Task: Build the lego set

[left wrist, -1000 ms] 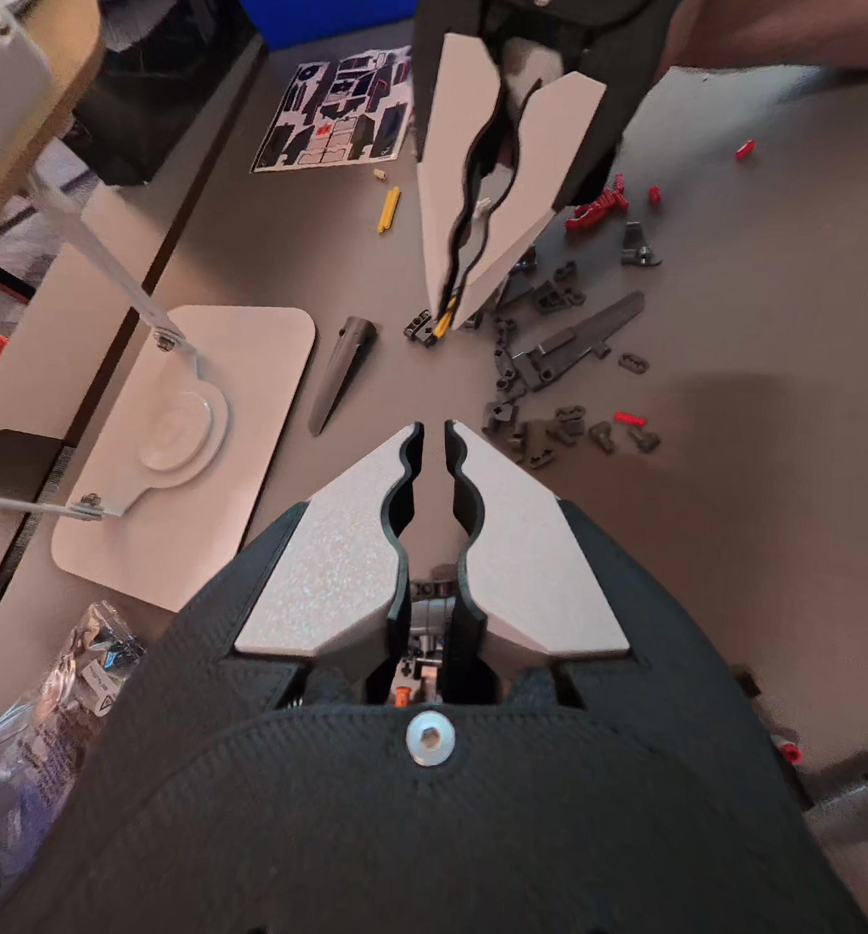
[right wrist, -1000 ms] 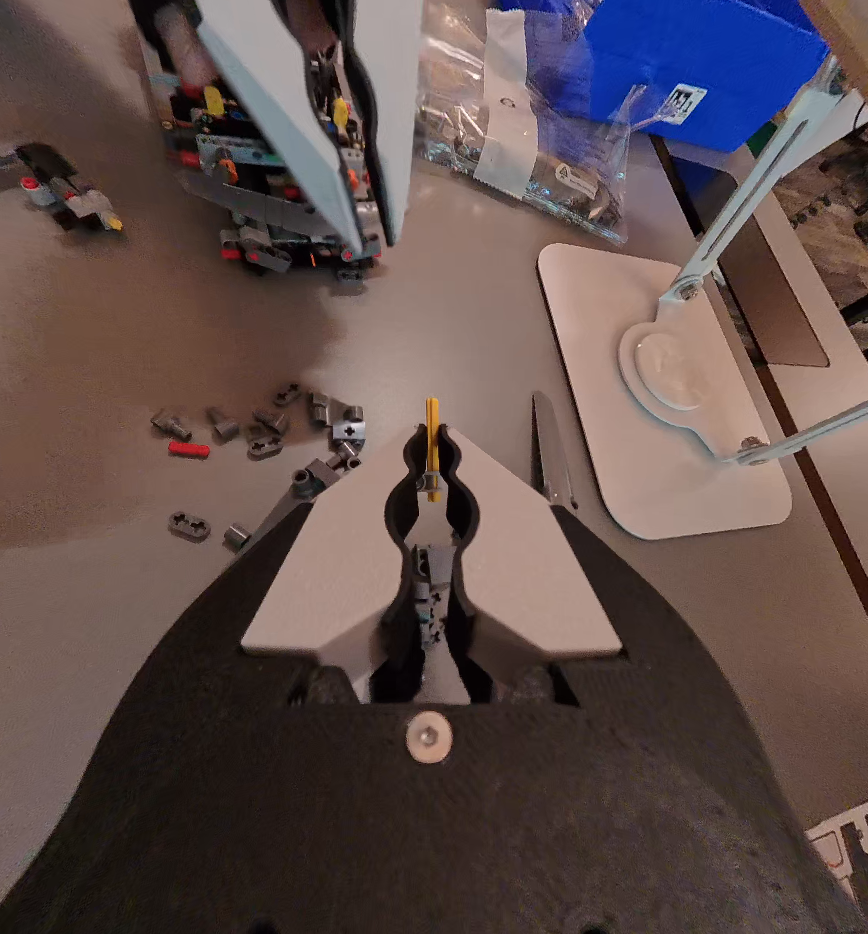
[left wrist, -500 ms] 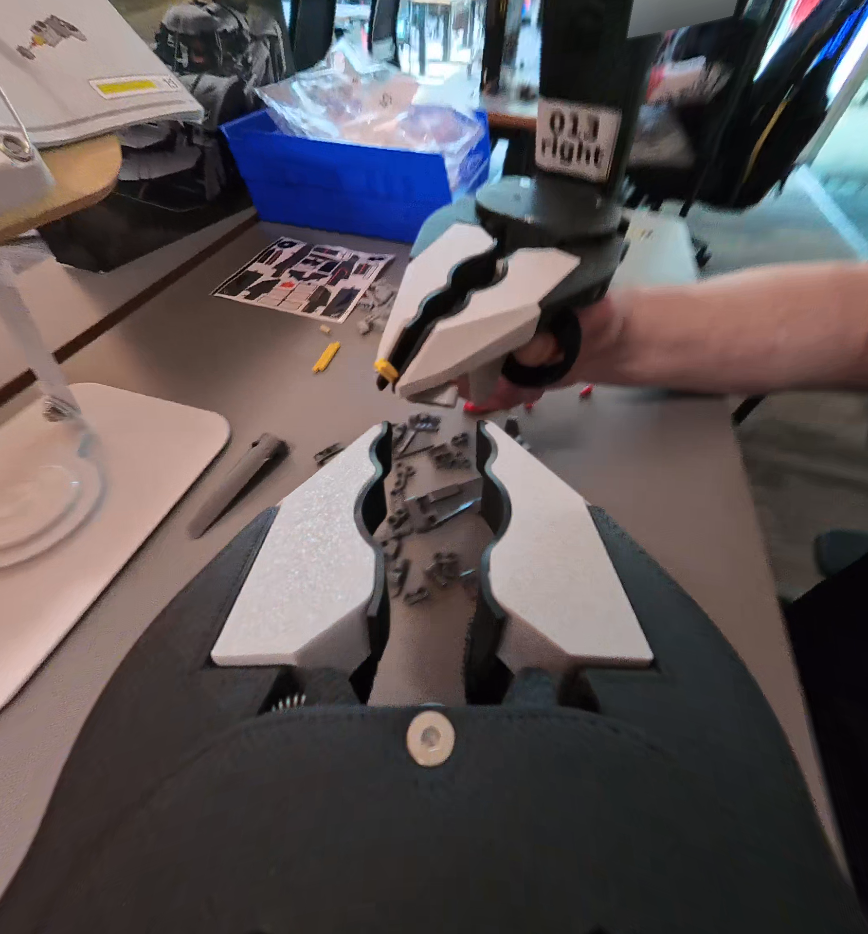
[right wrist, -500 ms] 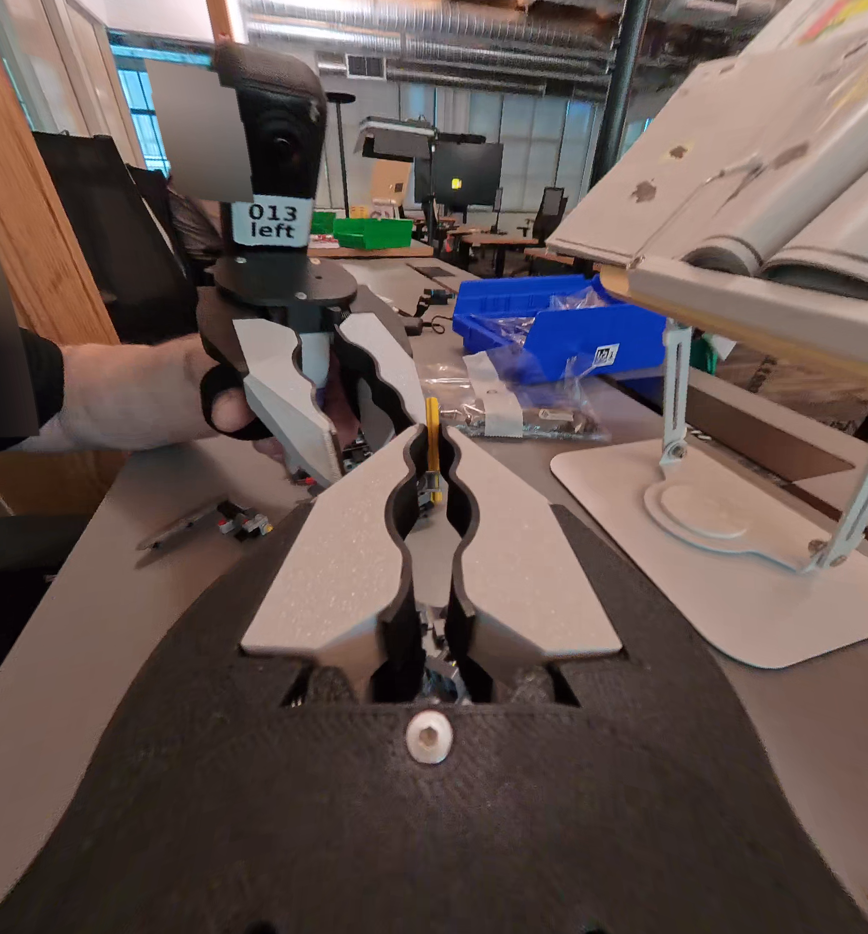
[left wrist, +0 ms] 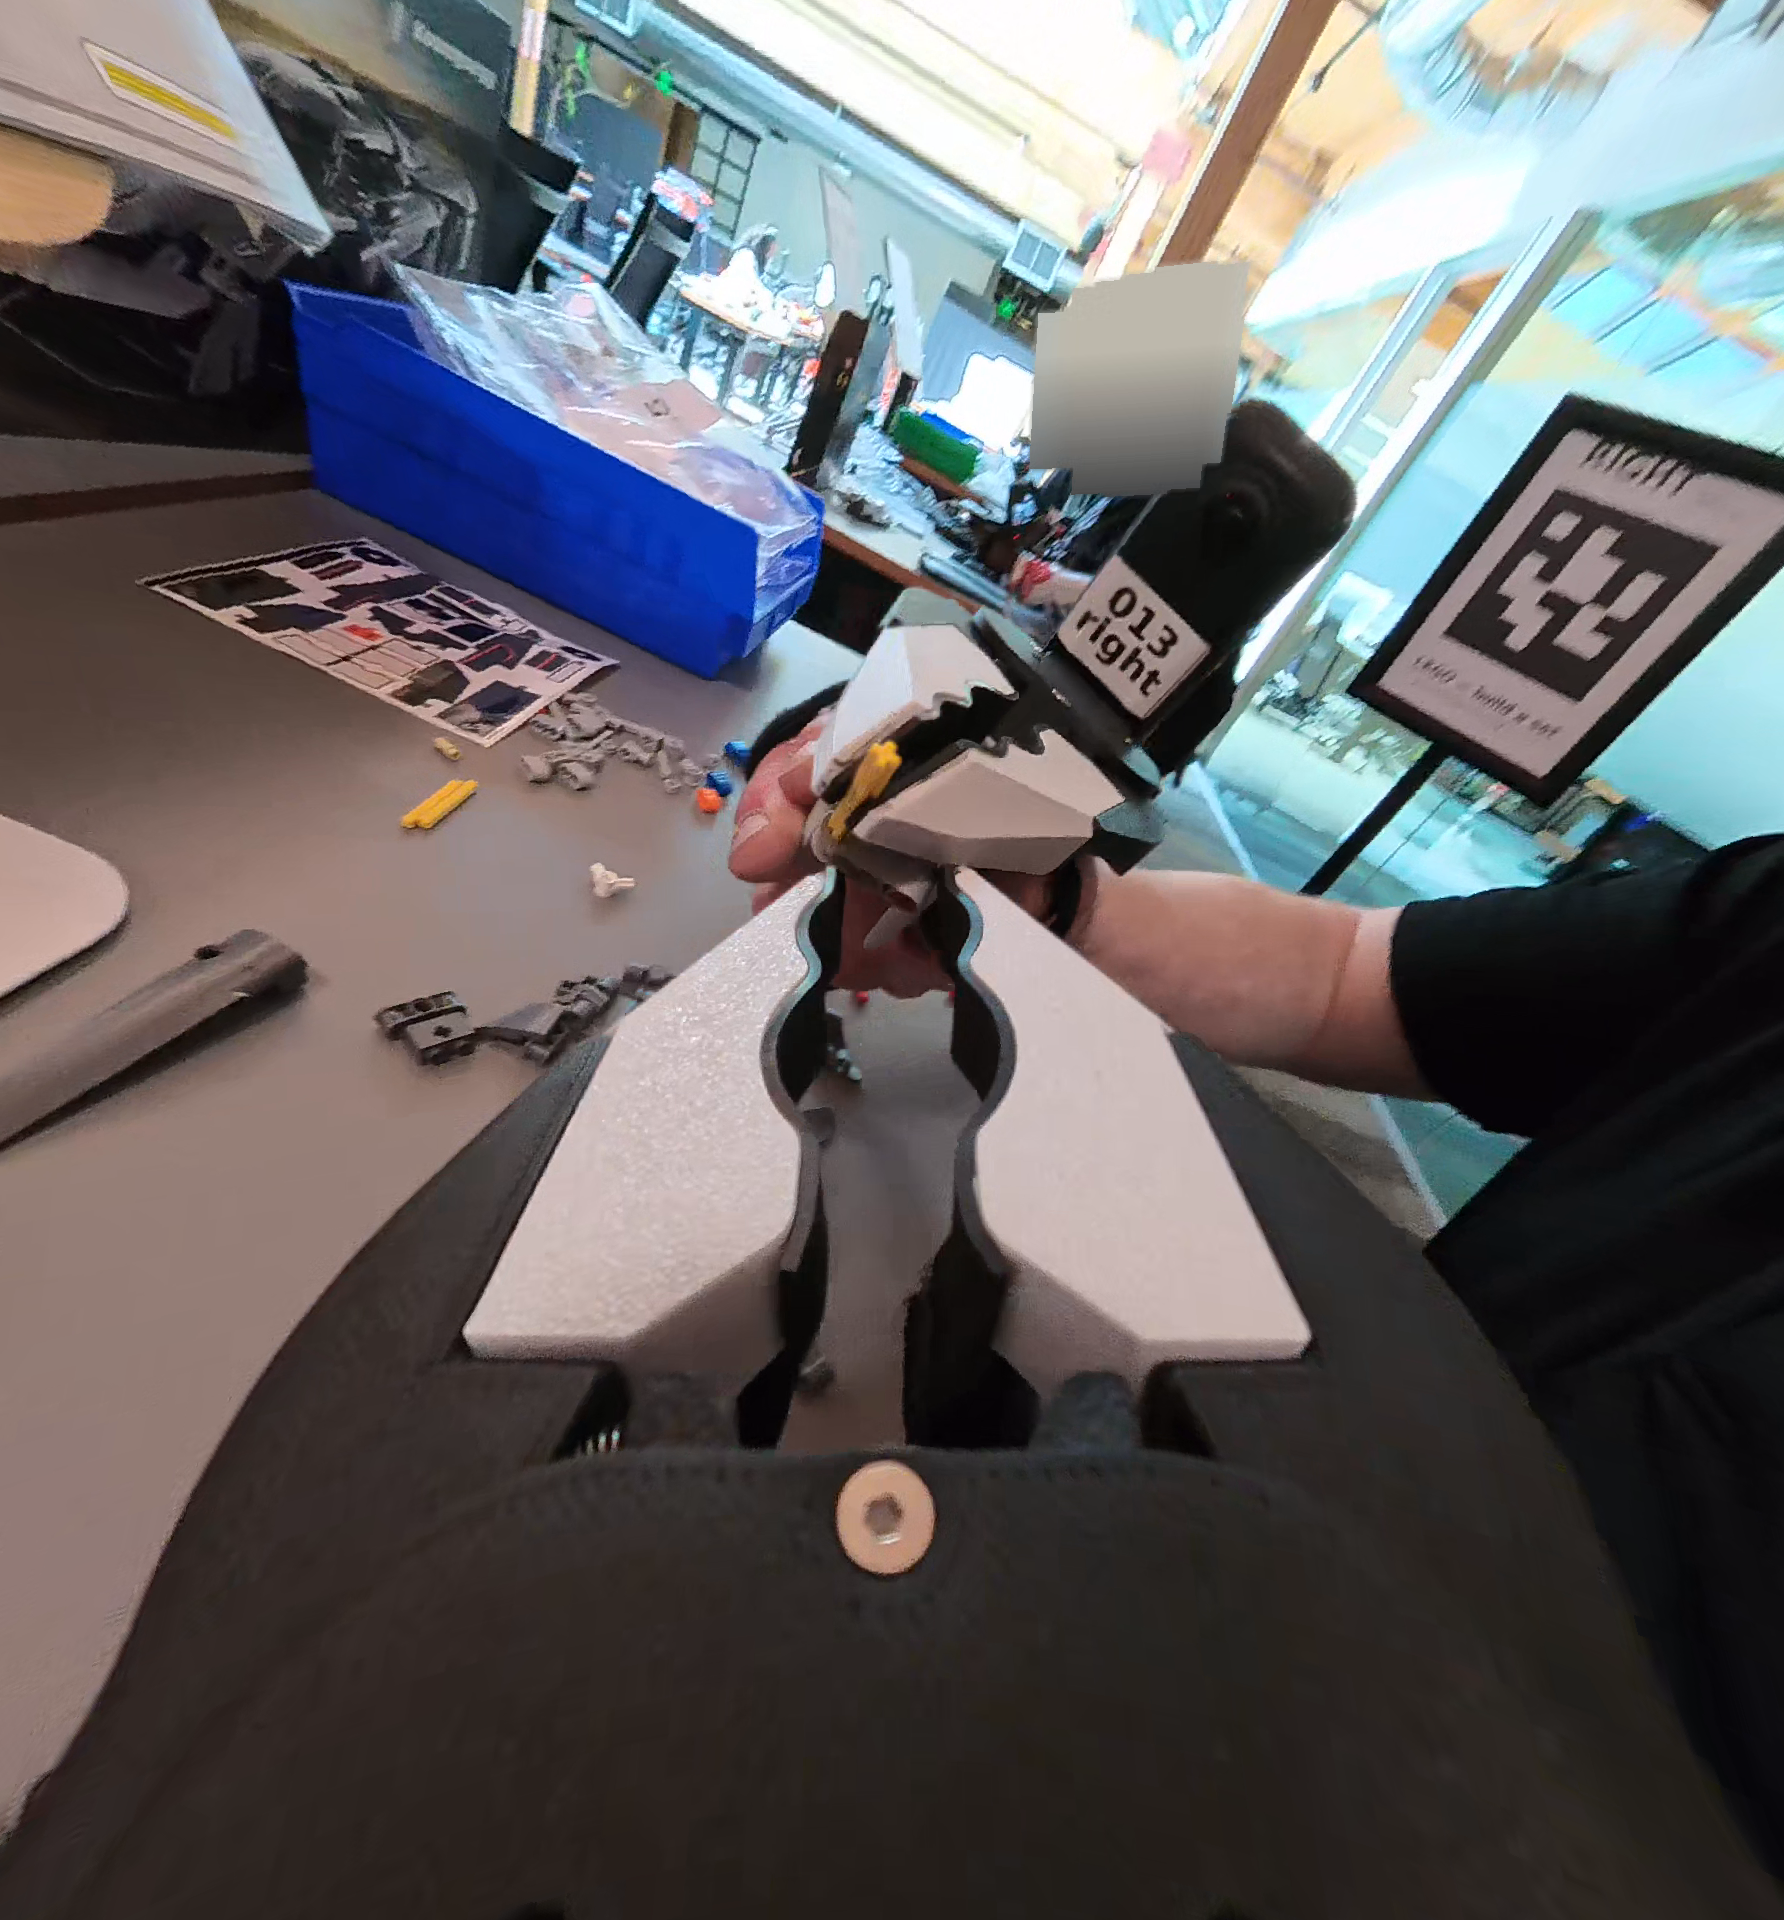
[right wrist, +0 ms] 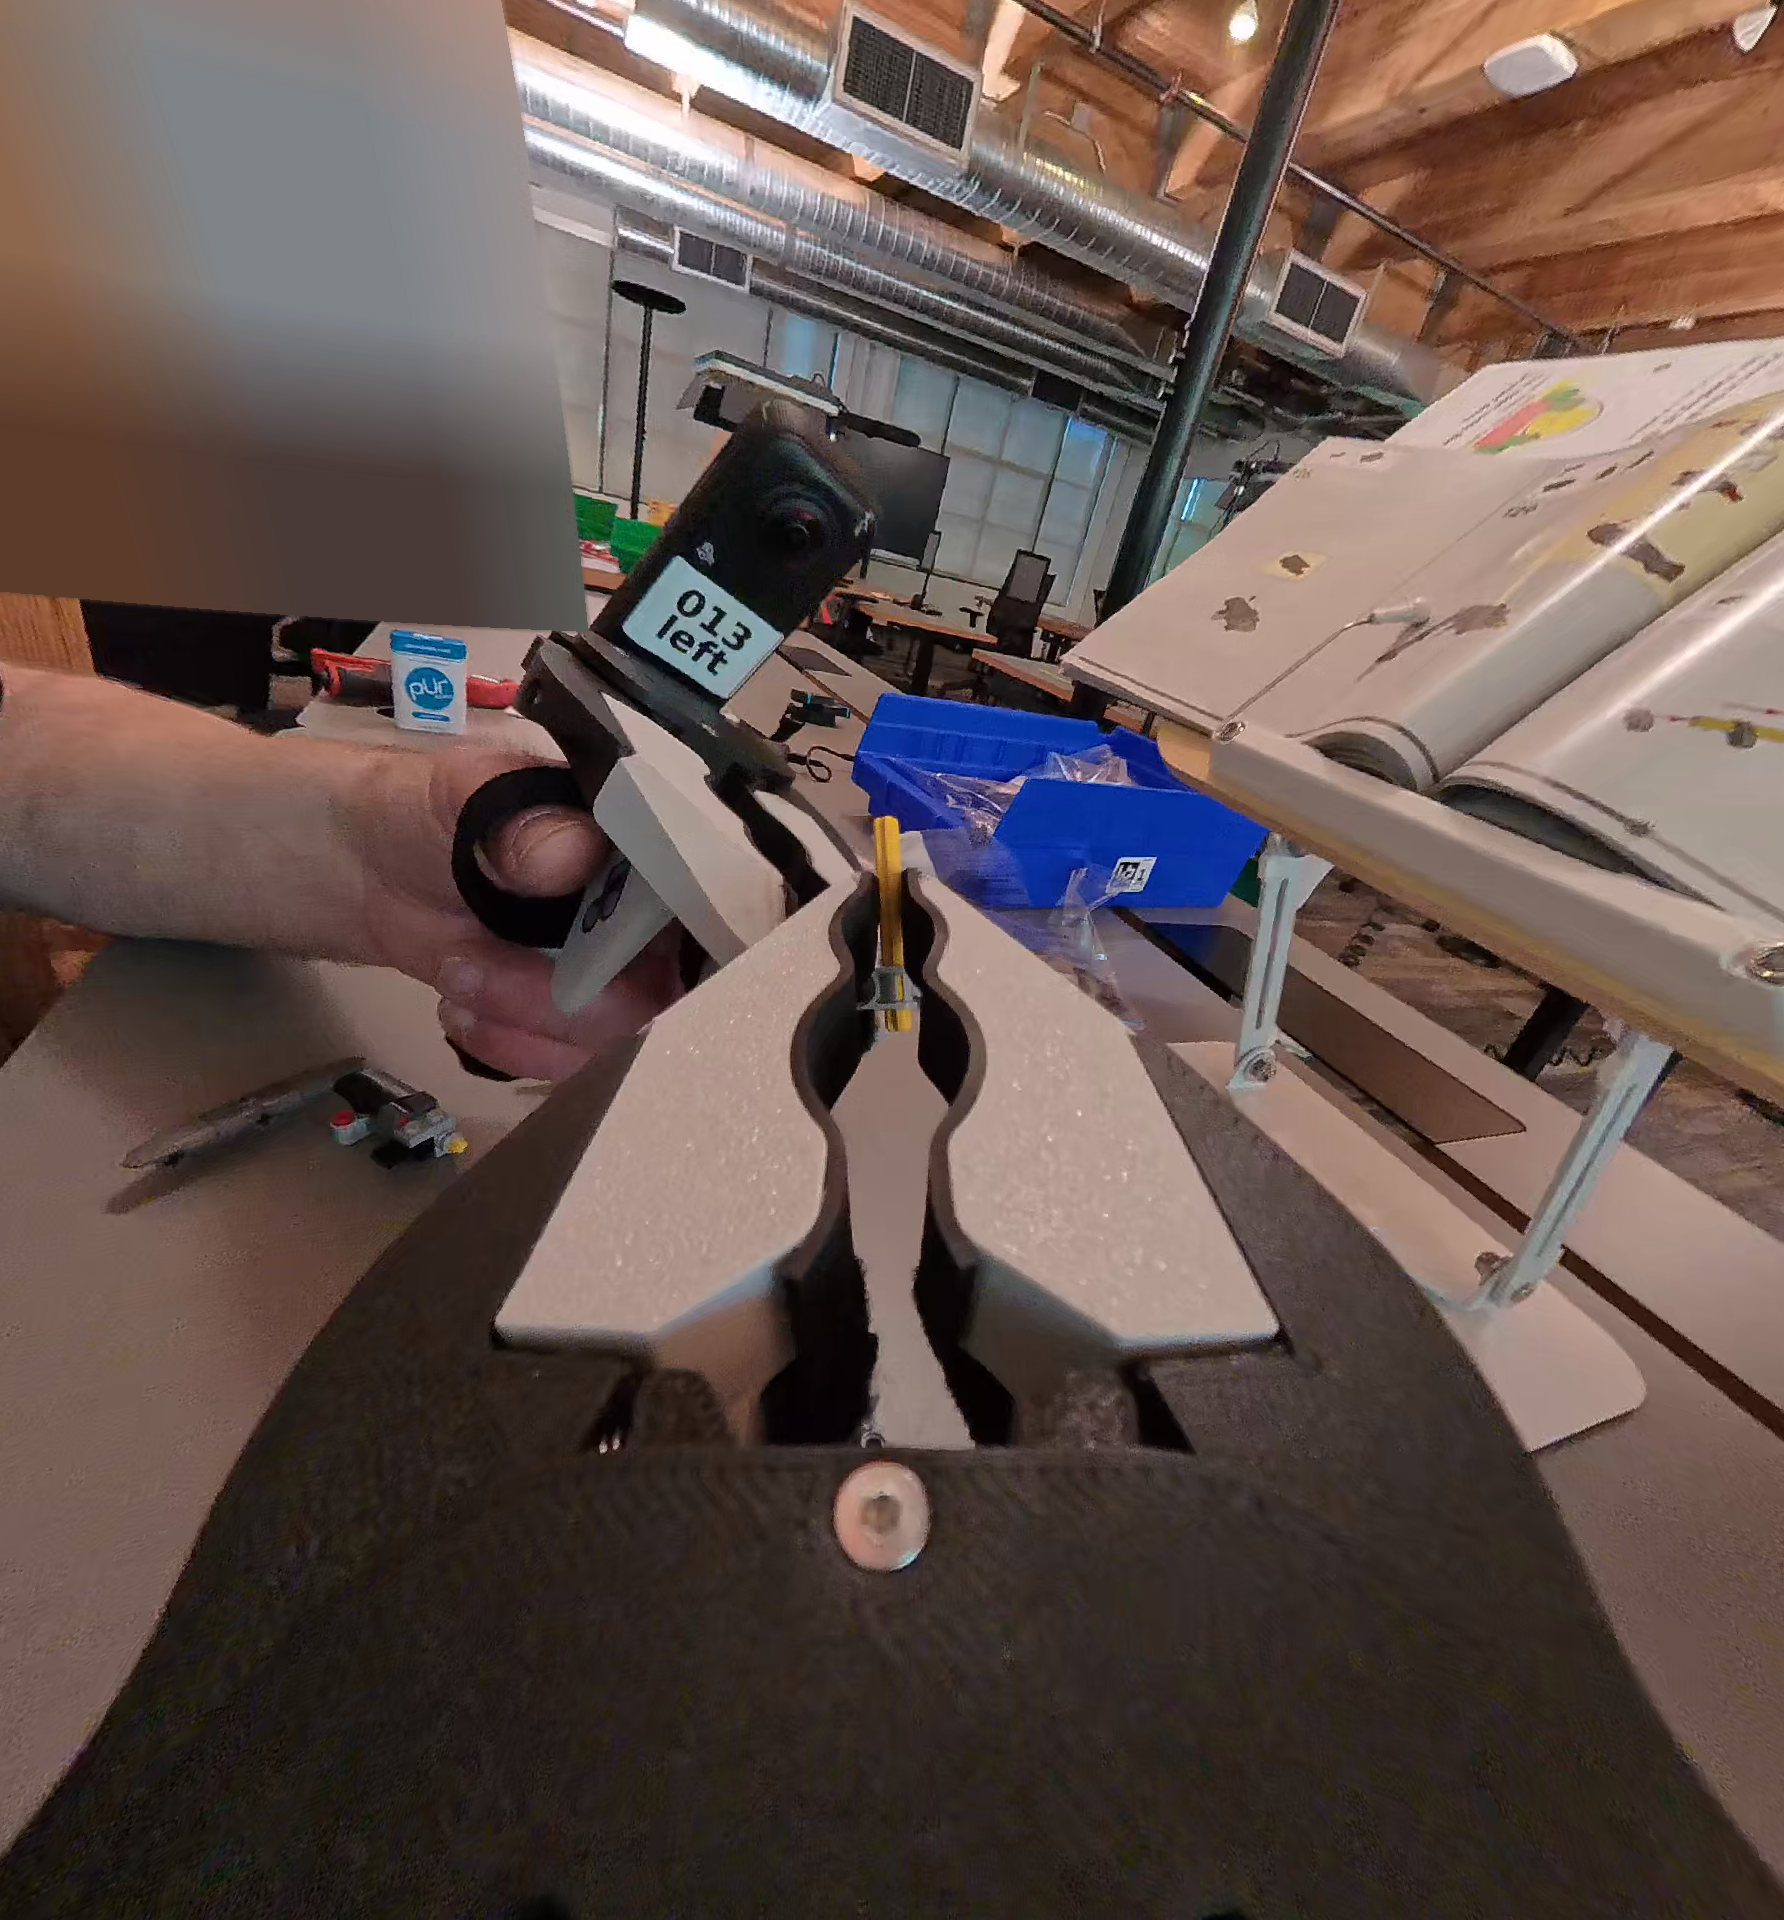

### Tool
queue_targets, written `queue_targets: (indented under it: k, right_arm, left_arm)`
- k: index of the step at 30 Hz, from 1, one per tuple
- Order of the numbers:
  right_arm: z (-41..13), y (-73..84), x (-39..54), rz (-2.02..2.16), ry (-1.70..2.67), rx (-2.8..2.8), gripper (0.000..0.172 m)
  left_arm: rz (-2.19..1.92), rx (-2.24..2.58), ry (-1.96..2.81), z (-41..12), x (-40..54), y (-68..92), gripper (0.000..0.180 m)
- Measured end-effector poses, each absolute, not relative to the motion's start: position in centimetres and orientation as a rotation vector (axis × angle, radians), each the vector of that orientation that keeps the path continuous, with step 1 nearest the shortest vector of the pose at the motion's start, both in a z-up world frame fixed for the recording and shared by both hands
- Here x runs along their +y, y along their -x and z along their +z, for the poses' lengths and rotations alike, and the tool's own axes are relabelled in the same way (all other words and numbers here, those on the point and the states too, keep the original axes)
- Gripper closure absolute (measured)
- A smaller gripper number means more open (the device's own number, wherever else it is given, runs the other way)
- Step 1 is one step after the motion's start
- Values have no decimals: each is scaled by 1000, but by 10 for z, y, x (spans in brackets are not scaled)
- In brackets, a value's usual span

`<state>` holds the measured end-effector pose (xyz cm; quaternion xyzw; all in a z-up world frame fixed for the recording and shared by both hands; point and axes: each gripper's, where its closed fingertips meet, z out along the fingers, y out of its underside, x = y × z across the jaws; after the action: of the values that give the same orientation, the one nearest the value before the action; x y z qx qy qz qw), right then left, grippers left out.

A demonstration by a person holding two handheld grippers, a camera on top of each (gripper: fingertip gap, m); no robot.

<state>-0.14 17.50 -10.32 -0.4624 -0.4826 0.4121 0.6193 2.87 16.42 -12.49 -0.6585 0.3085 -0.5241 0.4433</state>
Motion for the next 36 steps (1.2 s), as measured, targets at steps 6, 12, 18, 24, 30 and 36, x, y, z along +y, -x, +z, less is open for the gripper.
queue_targets:
  k: [6,12,18,24,30,36]
  right_arm:
    - [-95,-1,168,943,1033,-1122,170]
    - [-93,-9,168,930,1061,-1119,170]
    - [-99,-18,165,903,1126,-1093,170]
    - [-108,-29,160,846,1198,-1072,170]
    - [-115,-39,154,849,1282,-1038,170]
    - [-130,-50,148,813,1465,-987,170]
  left_arm:
    - [-1351,779,1579,-117,157,-30,168]
    - [-1306,816,1591,-118,156,-31,171]
    - [-1156,906,1611,-126,153,-33,172]
    - [-1058,980,1632,-135,150,-37,173]
    - [-1024,1045,1635,-141,143,-44,174]
    - [-786,1175,1684,-158,137,-39,164]
